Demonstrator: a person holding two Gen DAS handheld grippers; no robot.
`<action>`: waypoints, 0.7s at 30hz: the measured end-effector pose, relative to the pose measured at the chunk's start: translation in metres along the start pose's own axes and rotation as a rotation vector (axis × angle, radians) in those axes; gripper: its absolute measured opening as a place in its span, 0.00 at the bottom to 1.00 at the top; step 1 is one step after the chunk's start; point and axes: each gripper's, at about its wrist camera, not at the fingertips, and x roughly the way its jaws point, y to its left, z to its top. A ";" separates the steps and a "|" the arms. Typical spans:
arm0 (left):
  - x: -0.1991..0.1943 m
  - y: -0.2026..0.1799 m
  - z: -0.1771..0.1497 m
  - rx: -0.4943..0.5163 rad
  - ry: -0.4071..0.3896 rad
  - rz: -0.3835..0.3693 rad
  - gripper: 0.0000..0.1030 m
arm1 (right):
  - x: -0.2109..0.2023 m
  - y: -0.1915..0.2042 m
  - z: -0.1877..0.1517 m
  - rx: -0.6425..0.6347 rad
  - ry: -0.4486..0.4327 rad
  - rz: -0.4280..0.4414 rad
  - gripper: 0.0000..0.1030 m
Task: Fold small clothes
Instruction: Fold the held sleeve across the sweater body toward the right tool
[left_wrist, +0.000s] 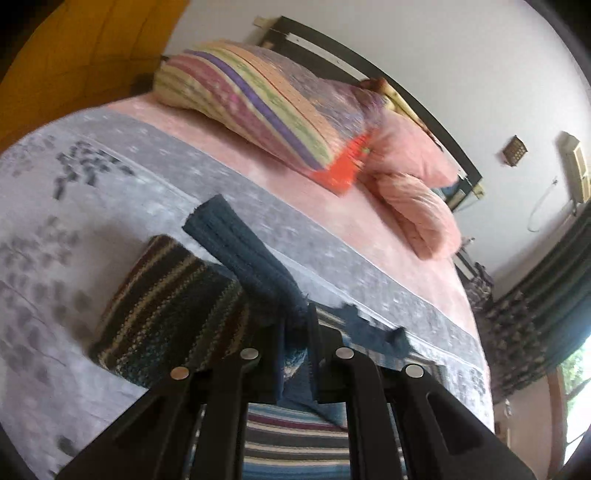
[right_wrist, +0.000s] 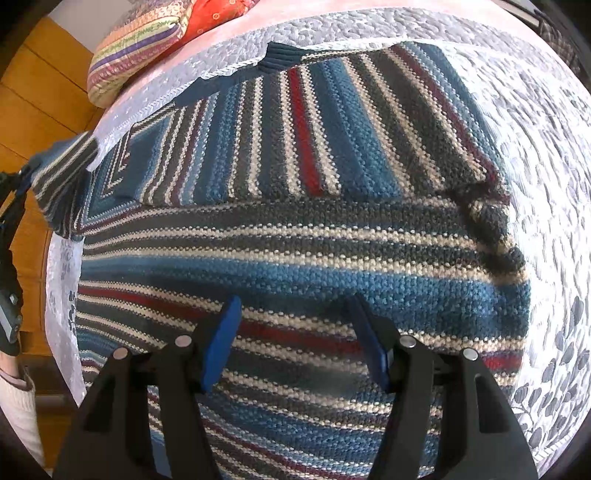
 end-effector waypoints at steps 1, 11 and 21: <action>0.005 -0.008 -0.004 0.003 0.006 -0.007 0.09 | 0.000 -0.001 0.000 0.003 -0.001 0.004 0.59; 0.062 -0.060 -0.056 0.072 0.103 -0.001 0.09 | 0.000 -0.010 -0.003 0.020 -0.008 0.031 0.59; 0.088 -0.054 -0.087 0.119 0.174 0.068 0.10 | 0.001 -0.013 -0.005 0.025 -0.011 0.043 0.59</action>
